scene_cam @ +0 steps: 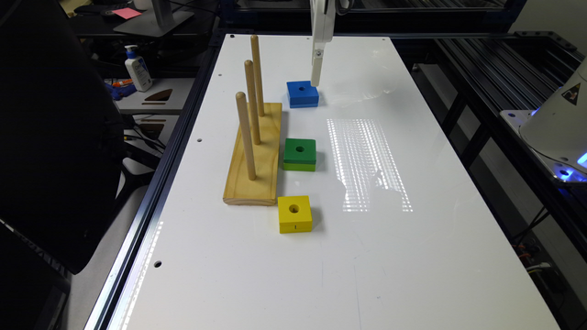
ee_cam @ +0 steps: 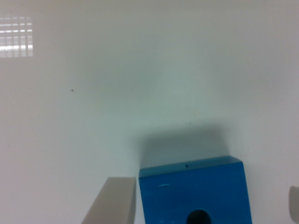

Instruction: Pick up blue block.

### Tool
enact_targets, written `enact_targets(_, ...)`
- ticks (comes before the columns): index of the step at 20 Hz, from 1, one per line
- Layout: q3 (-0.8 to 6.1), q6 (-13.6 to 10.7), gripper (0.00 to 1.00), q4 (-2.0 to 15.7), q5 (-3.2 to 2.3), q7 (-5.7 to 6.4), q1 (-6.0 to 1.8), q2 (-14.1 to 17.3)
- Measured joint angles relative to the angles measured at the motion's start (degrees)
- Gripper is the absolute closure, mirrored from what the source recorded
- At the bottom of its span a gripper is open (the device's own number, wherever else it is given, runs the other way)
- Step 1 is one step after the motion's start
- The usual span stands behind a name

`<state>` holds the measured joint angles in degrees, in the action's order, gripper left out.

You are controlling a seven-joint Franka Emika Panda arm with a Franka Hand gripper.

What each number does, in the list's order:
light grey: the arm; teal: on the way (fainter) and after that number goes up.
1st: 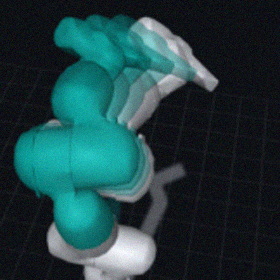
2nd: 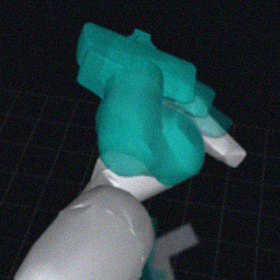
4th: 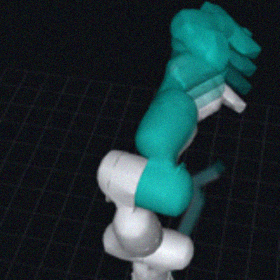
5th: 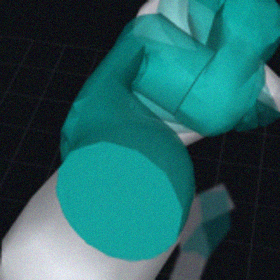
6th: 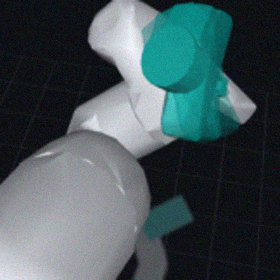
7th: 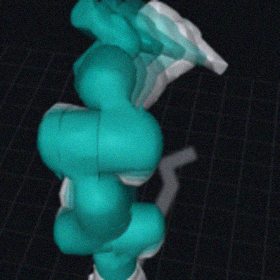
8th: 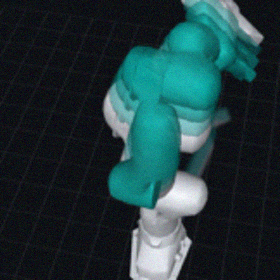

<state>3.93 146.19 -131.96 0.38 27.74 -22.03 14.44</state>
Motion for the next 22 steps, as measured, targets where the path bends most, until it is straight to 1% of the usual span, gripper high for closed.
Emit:
enact_targets(13, 0.00, 0.0, 0.00, 0.15, -0.01, 0.00, 0.00, 0.1)
enact_targets(17, 0.03, 0.8, 0.00, 0.20, -0.01, 0.00, 0.05, 0.5)
enact_targets(20, 0.04, 1.0, 0.00, 0.54, -0.01, 0.00, 0.16, 0.8)
enact_targets(22, 0.05, 1.0, 0.00, 1.08, -0.01, 0.00, 0.25, 1.2)
